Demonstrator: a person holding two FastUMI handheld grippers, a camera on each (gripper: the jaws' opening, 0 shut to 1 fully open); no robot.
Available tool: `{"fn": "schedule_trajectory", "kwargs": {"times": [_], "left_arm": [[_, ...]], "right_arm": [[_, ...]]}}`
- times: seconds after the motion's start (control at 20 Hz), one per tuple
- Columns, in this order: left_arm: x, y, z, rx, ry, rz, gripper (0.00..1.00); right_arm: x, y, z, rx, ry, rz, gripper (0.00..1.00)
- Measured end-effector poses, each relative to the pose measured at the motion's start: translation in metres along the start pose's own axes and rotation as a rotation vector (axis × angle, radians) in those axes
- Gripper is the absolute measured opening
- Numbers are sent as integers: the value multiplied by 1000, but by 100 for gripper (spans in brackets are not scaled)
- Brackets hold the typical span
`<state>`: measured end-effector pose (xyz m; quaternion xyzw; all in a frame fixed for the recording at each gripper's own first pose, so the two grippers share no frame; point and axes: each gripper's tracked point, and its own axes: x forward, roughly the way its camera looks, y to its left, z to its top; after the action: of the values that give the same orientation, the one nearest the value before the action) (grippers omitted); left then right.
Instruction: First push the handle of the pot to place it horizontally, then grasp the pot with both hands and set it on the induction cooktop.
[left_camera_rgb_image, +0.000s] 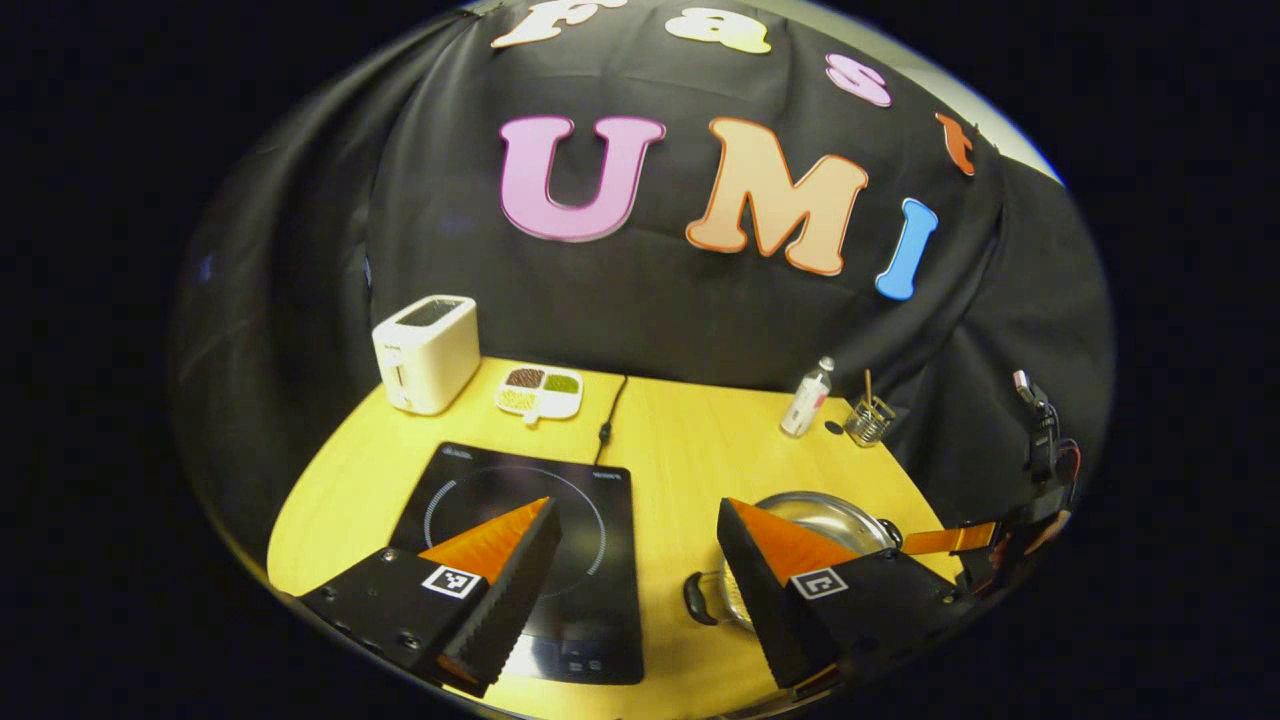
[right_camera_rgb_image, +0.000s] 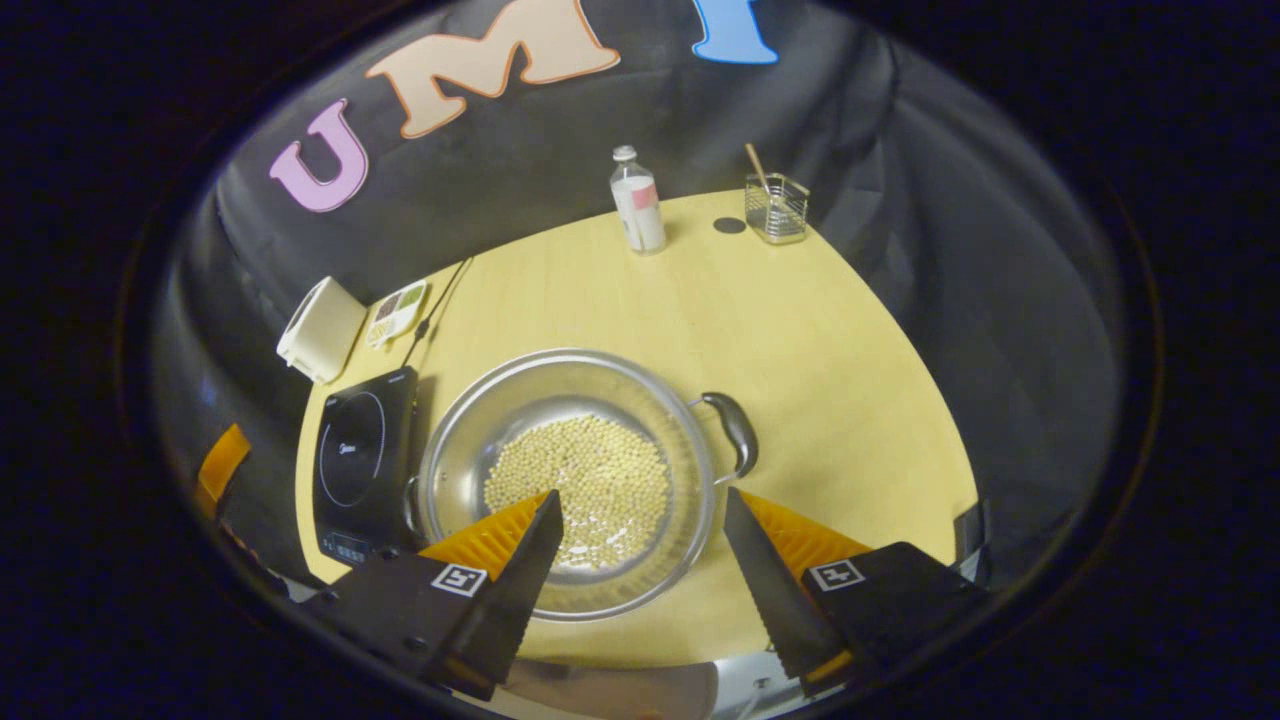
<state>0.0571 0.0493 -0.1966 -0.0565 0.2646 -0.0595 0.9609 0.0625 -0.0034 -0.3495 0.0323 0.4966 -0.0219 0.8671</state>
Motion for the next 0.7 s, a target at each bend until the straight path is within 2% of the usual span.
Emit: {"fn": "schedule_trajectory", "kwargs": {"times": [0.1, 0.15, 0.2, 0.25, 0.3, 0.35, 0.4, 0.6, 0.65, 0.7], "left_arm": [[10, -13, -15, -21, 68, -4, 96], [17, -18, -23, -26, 99, 1, 96], [21, -20, -31, -32, 131, 13, 96], [24, -23, -40, -35, 167, 22, 96], [30, -26, -48, -38, 197, 29, 97], [36, -30, -57, -41, 229, 33, 97], [40, -33, -68, -42, 268, 33, 97], [58, -46, -106, -73, 397, 37, 97], [62, -48, -113, -86, 423, 41, 100], [66, -49, -120, -97, 447, 50, 97]], "right_arm": [[15, -16, 9, -29, 31, 11, 94], [23, -24, 17, -39, 44, 18, 100], [30, -28, 20, -46, 57, 27, 94], [37, -32, 21, -52, 72, 36, 94], [44, -37, 23, -60, 86, 42, 100], [49, -43, 24, -71, 99, 44, 100], [54, -48, 26, -80, 108, 47, 94], [74, -51, 29, -80, 144, 95, 95], [77, -52, 27, -81, 156, 105, 95], [81, -52, 25, -88, 168, 113, 95]]}}
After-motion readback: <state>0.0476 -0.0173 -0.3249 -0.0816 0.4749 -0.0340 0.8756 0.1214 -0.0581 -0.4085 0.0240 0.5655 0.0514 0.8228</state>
